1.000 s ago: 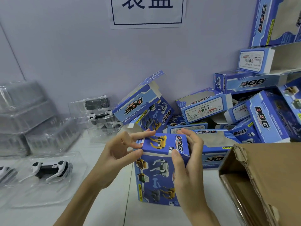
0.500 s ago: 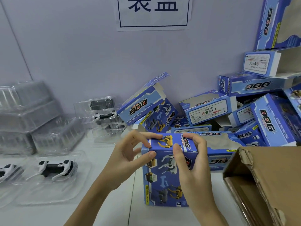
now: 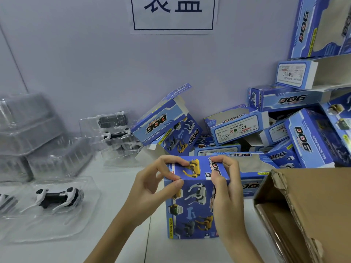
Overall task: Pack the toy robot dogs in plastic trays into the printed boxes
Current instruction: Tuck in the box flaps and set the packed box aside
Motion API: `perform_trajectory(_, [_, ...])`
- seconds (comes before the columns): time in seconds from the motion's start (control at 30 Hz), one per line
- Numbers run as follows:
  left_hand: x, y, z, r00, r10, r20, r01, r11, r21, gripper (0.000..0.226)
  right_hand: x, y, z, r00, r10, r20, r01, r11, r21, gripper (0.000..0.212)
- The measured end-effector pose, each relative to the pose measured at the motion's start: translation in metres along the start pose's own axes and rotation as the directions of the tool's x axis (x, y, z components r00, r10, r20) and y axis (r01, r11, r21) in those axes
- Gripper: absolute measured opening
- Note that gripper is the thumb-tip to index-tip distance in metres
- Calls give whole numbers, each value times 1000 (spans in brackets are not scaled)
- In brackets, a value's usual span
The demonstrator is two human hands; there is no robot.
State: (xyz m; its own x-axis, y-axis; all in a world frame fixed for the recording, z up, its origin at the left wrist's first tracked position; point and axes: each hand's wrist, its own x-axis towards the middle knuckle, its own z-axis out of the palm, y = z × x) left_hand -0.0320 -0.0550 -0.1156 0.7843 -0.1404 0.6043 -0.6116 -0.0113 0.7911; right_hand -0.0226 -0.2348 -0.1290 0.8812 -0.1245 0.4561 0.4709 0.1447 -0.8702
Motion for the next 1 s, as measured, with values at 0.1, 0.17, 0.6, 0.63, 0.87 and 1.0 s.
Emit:
perform_trajectory(0.1, [-2, 1, 5, 1000, 17, 16, -18, 997, 76, 19, 2, 0, -3, 999, 3, 33, -3, 1000, 5, 28])
perform_trajectory(0.17, [-3, 1, 7, 999, 39, -1, -39, 991, 126, 20, 4, -1, -5, 998, 14, 54, -16, 999, 34, 30])
perform_trajectory(0.6, [-7, -17, 28, 864, 502, 32, -354, 562, 747, 9, 19, 15, -14, 818, 574, -34, -558, 779, -288, 72])
perform_trajectory(0.63, [-9, -21, 30, 851, 510, 125, -401, 478, 782, 3, 21, 16, -17, 772, 636, 12, -612, 748, -257, 69])
perform_trajectory(0.87, [-21, -29, 54, 726, 461, 510, -651, 222, 726, 25, 23, 19, -27, 687, 706, 170, -702, 706, -96, 78])
perform_trajectory(1.0, [-22, -22, 46, 825, 493, 277, -536, 526, 660, 29, 23, 23, -29, 722, 676, 151, -663, 737, -133, 50])
